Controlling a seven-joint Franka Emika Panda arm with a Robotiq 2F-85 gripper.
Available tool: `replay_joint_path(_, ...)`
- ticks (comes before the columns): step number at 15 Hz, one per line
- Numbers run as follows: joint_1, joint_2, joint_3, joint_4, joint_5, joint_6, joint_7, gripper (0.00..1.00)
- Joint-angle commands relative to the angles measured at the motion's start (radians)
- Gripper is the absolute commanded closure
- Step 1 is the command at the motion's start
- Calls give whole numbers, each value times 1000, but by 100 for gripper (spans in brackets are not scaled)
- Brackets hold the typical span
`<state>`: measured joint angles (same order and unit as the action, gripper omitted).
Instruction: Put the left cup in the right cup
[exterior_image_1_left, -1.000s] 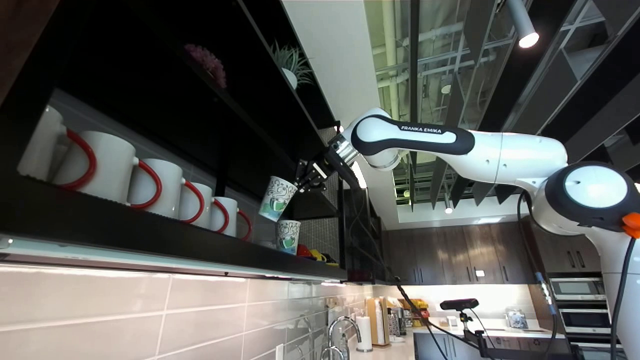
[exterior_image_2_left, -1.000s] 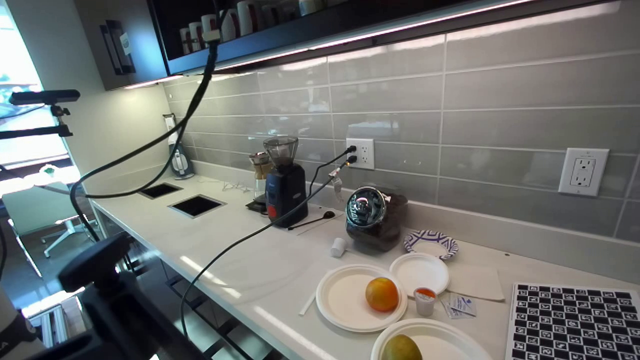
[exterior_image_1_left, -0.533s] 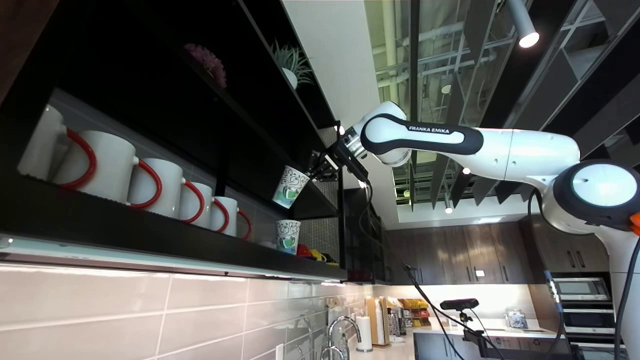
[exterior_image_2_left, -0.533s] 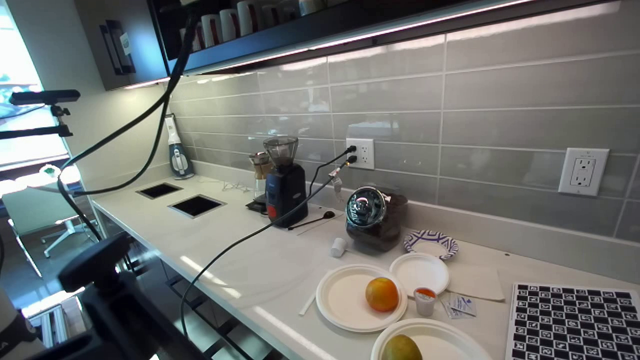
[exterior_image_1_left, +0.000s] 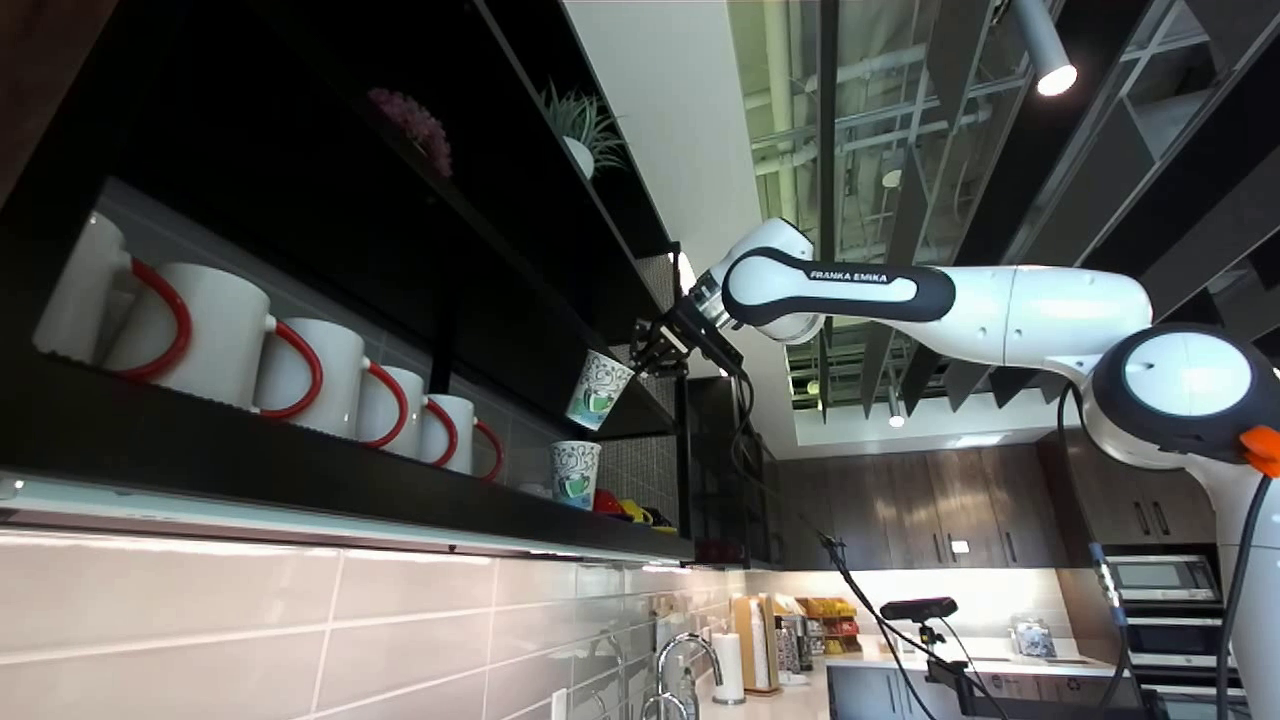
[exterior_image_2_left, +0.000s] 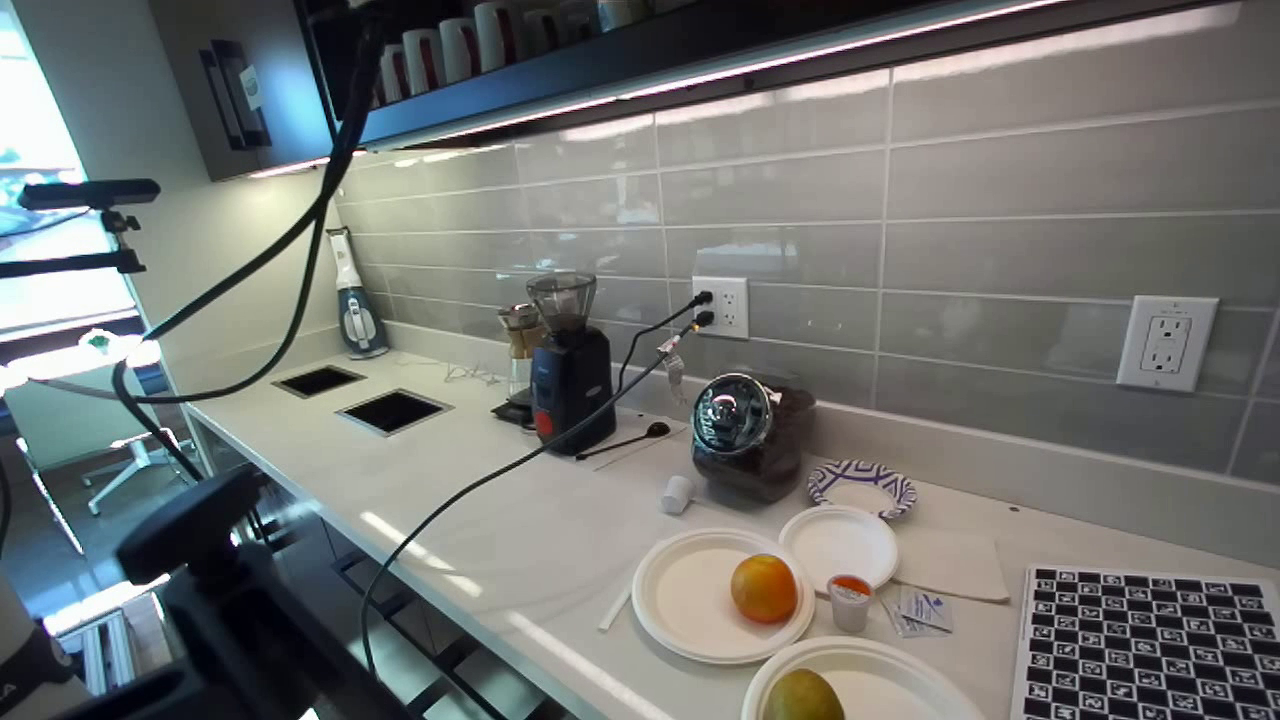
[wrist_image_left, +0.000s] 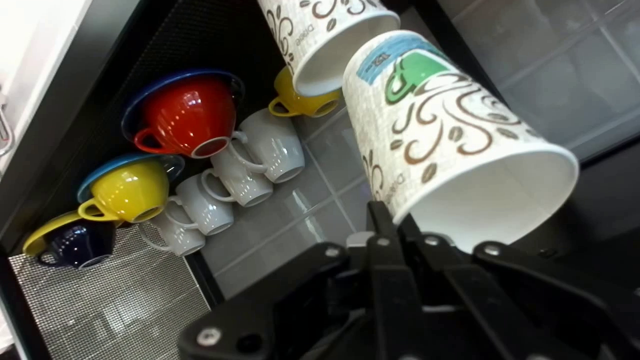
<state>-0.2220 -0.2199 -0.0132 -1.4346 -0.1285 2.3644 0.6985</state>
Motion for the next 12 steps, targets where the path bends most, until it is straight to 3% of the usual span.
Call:
replay_joint_path(1,-16,28,1,23,-19,18,35,99)
replay_joint_path(12,-19,103,5,93,-24,-40,57,99)
